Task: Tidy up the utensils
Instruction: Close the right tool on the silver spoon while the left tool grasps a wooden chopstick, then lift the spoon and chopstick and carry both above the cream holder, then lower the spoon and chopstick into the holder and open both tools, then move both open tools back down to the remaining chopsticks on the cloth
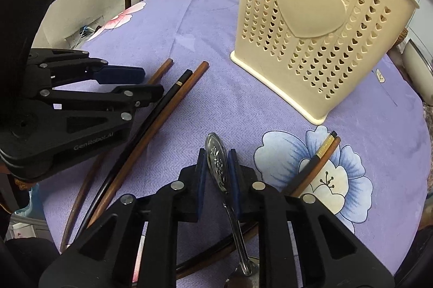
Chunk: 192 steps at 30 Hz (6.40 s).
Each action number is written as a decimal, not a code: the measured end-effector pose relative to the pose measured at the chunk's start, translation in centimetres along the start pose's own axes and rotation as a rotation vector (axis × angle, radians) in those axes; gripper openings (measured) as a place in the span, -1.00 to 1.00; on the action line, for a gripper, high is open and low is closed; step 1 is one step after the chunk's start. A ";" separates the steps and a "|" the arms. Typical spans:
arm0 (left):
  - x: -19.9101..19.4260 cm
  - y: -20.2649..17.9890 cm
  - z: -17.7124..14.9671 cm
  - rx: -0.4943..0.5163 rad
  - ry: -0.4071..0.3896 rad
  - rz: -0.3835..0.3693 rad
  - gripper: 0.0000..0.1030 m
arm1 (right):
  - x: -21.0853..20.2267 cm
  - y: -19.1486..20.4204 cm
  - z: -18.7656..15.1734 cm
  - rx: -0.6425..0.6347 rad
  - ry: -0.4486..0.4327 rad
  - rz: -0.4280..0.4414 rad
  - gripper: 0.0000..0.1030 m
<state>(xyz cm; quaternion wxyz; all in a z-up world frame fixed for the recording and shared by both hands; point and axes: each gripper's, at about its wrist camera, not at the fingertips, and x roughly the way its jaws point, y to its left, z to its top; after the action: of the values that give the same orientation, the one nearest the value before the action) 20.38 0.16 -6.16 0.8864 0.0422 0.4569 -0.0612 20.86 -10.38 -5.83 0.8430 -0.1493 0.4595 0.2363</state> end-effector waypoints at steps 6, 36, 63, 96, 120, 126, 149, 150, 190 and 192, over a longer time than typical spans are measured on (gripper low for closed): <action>0.3 -0.1 0.4 -0.001 -0.003 0.007 -0.78 | 0.0 -0.1 -0.1 0.000 -0.002 0.011 -0.71; -6.3 -0.6 2.5 -0.018 -0.181 -0.081 -0.84 | -9.2 -3.5 -1.3 0.152 -0.236 0.137 -0.97; -15.4 0.9 5.4 0.016 -0.362 -0.143 -0.86 | -17.6 -3.9 0.1 0.205 -0.486 0.160 -0.97; -27.3 -2.1 19.1 0.022 -0.611 -0.191 -0.87 | -22.5 -9.0 13.9 0.273 -0.756 -0.079 -0.97; -17.5 -1.7 18.5 -0.026 -0.516 -0.160 -0.87 | -17.4 -10.6 13.9 0.284 -0.858 -0.108 -0.97; -17.3 -1.8 18.4 -0.027 -0.511 -0.164 -0.87 | -15.0 -10.1 13.8 0.270 -0.828 -0.127 -0.97; -13.9 -1.2 14.5 -0.012 -0.441 -0.218 -0.18 | -12.5 -10.3 5.9 0.283 -0.654 -0.110 -0.03; -13.9 -1.2 14.2 -0.016 -0.447 -0.216 -0.14 | -12.8 -10.3 5.3 0.295 -0.668 -0.120 -0.02; -4.0 -0.2 -2.9 -0.007 -0.132 -0.045 0.16 | -5.2 -5.4 -6.7 0.349 -0.169 -0.176 0.23; -3.5 -0.4 -3.1 -0.008 -0.120 -0.050 0.14 | -4.8 -5.3 -6.6 0.355 -0.159 -0.177 0.23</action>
<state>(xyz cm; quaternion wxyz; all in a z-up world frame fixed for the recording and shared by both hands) 15.82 0.38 -5.06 0.9105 0.0233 0.4041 -0.0840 16.82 -19.23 -5.17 0.9073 -0.0192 0.4109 0.0877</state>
